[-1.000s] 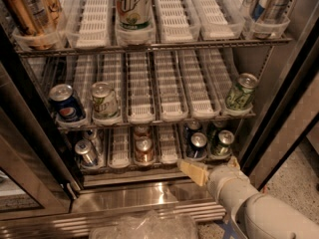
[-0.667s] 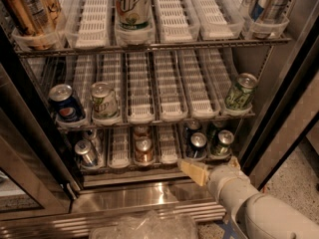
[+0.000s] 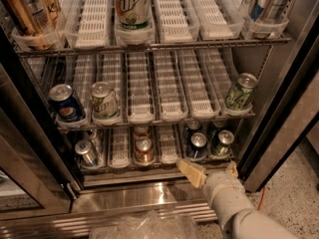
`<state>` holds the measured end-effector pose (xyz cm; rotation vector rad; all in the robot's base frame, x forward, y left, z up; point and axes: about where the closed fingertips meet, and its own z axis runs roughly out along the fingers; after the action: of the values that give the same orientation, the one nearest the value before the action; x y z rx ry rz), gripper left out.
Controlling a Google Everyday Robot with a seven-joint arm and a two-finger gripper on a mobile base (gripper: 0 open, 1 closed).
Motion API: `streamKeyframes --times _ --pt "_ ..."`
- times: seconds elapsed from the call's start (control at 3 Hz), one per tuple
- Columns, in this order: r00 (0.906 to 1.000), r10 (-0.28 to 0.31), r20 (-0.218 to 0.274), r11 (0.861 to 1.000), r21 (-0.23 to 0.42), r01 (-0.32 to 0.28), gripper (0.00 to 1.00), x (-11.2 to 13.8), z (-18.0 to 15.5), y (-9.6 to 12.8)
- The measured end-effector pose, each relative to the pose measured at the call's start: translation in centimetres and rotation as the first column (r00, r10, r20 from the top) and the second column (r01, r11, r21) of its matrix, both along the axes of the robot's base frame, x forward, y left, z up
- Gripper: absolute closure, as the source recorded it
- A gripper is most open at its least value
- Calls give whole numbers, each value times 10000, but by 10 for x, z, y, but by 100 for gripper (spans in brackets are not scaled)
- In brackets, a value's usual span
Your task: Pick green can from bottom shelf of fridge
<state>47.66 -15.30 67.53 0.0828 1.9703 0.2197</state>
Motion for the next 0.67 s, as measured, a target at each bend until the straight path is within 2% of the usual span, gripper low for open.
streamKeyframes --times 0.33,0.67 --pt "9980 -385 503 9992 102 380 0 9 -3 -7" --pt "9980 -385 503 9992 102 381 0 9 -3 -7"
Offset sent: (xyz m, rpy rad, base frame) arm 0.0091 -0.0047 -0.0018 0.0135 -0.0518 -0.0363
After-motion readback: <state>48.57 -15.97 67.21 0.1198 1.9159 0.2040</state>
